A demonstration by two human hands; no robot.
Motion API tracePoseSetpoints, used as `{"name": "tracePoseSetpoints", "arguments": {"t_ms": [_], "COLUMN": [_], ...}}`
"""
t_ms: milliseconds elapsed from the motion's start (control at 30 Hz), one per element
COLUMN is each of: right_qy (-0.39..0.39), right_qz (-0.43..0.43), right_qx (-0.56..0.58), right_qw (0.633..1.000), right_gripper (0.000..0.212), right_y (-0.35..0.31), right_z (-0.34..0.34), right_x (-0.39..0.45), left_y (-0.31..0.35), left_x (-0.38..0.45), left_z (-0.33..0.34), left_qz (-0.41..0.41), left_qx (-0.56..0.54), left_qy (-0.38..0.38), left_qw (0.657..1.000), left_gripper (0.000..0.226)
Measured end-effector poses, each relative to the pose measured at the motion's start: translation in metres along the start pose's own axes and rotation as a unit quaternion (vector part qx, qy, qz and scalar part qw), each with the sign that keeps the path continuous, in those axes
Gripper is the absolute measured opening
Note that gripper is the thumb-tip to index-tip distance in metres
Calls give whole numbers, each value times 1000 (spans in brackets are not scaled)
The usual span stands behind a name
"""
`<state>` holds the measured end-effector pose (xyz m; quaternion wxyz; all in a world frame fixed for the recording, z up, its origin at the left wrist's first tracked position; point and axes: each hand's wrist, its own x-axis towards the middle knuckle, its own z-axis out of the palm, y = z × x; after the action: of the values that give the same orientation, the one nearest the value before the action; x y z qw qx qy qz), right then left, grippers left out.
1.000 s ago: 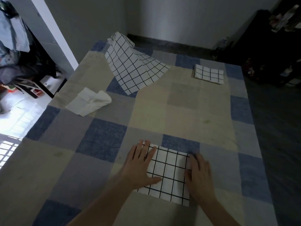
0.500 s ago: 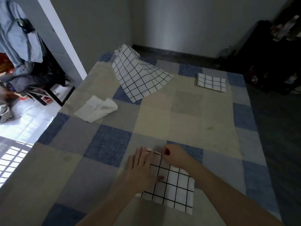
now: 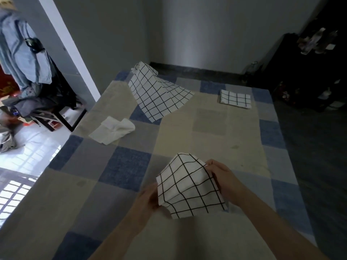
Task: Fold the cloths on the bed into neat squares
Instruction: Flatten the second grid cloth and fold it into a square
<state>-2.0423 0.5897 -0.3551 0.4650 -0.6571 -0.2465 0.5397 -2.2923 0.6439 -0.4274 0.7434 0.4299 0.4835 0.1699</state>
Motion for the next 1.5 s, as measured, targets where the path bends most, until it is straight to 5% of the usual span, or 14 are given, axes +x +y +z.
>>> {"name": "tracePoseSetpoints", "arguments": {"t_ms": [100, 200, 400, 700, 1033, 1200, 1367, 1500], "right_qy": [24, 38, 87, 166, 149, 181, 181, 153], "right_qz": [22, 18, 22, -161, 66, 23, -56, -55], "right_qx": [1, -12, -157, -141, -216, -242, -250, -282], "right_qw": [999, 999, 983, 963, 963, 953, 950, 945], "right_gripper": [14, 16, 33, 34, 42, 31, 33, 36], "right_y": [5, 14, 20, -1, 135, 134, 125, 121], "right_z": [-9, -18, -33, -39, -23, -22, -17, -16], "right_x": [-9, -15, -11, -23, -56, -44, -36, -31], "left_y": [9, 17, 53, 106, -24, -19, -15, -18], "left_x": [-6, 3, 28, 25, 2, 8, 25, 28], "left_z": [6, 8, 18, 31, 1, 10, 13, 16], "left_qz": [-8, 2, -3, 244, 83, 122, 180, 171], "left_qx": [-53, 23, 99, 234, 390, 371, 373, 349], "left_qy": [-14, -2, 81, 75, 53, 47, 99, 105], "left_qw": [998, 1000, 992, 938, 916, 919, 905, 916], "left_gripper": [30, 20, 33, 34, 38, 50, 22, 34]}}
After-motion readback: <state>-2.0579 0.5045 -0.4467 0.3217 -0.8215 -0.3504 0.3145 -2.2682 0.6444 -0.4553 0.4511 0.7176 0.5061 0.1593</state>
